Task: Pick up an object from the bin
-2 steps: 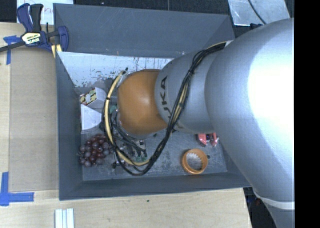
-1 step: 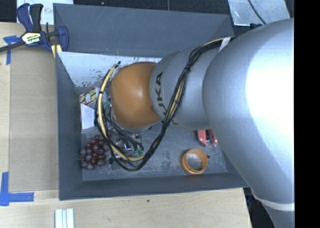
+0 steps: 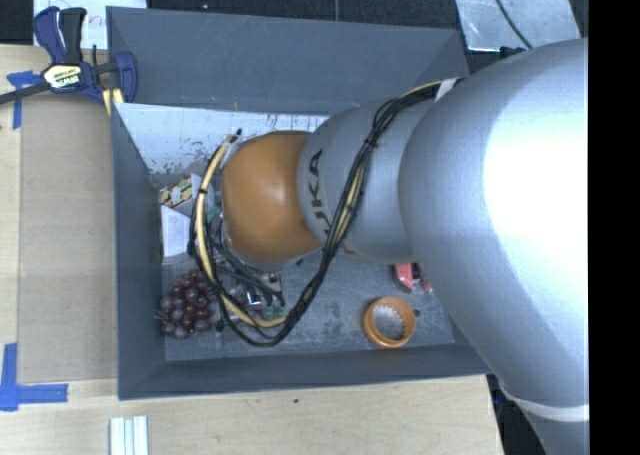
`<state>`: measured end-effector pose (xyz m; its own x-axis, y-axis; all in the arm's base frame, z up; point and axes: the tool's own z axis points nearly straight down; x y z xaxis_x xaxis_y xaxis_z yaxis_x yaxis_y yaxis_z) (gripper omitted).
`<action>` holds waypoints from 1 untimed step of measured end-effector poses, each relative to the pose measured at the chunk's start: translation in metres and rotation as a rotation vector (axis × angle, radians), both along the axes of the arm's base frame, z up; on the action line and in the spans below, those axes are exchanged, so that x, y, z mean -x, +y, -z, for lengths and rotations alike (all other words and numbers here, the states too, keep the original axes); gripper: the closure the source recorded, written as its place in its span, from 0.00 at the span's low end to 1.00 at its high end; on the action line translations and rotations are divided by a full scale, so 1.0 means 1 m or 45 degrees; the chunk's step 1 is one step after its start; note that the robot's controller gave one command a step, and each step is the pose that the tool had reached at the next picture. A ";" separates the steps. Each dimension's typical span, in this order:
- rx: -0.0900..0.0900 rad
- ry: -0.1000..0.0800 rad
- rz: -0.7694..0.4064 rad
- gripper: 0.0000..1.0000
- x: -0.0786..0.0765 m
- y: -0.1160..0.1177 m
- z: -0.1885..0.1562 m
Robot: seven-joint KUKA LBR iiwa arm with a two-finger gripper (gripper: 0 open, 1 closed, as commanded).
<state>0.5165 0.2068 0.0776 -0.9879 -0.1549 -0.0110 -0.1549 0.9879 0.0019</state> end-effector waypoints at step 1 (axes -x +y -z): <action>0.004 -0.001 -0.093 0.00 0.009 0.010 0.007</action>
Offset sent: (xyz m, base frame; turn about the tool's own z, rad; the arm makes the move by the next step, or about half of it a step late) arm -0.0033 0.0013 -0.0052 0.0035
